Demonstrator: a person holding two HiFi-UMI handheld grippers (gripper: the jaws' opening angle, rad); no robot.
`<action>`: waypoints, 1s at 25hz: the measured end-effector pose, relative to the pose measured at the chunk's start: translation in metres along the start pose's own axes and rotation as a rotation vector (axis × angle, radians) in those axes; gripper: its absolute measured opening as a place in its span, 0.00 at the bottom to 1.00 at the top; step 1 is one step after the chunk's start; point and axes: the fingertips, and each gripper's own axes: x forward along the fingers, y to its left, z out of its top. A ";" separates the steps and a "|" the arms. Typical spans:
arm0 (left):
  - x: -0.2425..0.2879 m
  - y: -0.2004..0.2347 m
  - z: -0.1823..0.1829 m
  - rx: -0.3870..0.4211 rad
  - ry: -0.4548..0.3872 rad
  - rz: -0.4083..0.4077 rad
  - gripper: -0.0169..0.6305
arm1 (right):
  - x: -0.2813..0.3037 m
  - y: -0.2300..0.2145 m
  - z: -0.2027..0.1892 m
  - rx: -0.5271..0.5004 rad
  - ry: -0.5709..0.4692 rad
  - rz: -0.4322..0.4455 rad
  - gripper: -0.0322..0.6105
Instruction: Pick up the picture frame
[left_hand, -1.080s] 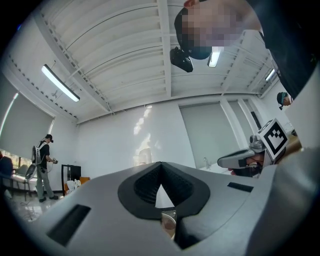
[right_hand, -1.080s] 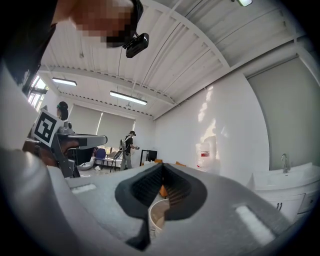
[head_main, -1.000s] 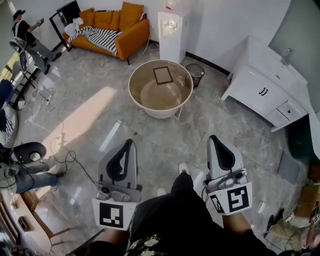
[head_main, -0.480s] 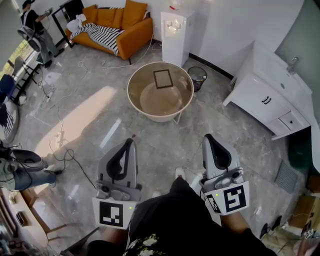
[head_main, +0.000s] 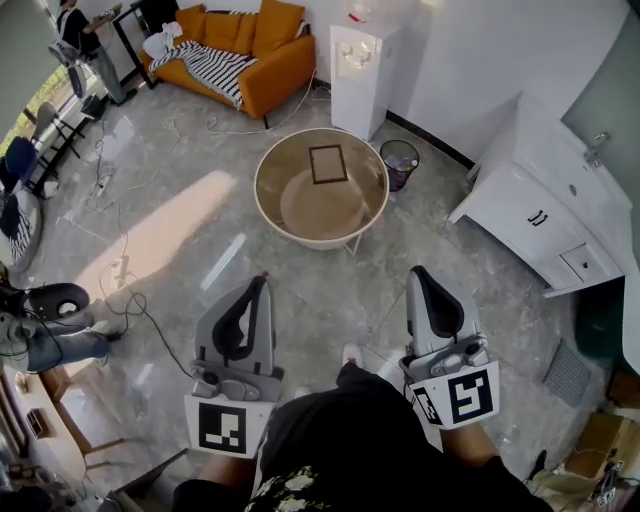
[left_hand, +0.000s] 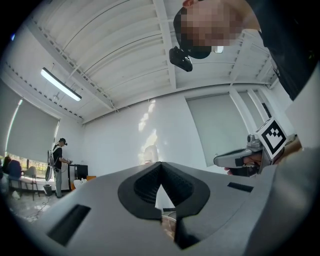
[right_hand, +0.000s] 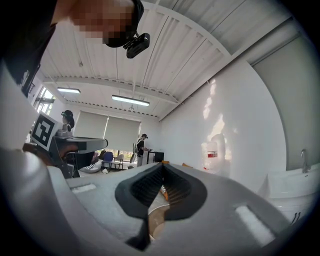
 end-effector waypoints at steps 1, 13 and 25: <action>0.004 -0.001 -0.001 0.000 0.000 0.009 0.03 | 0.002 -0.004 -0.001 0.000 -0.002 0.008 0.04; 0.038 -0.018 -0.013 -0.005 0.022 0.113 0.03 | 0.029 -0.046 -0.014 0.000 -0.006 0.126 0.04; 0.054 -0.020 -0.027 0.031 0.086 0.180 0.03 | 0.054 -0.076 -0.038 0.044 0.014 0.169 0.04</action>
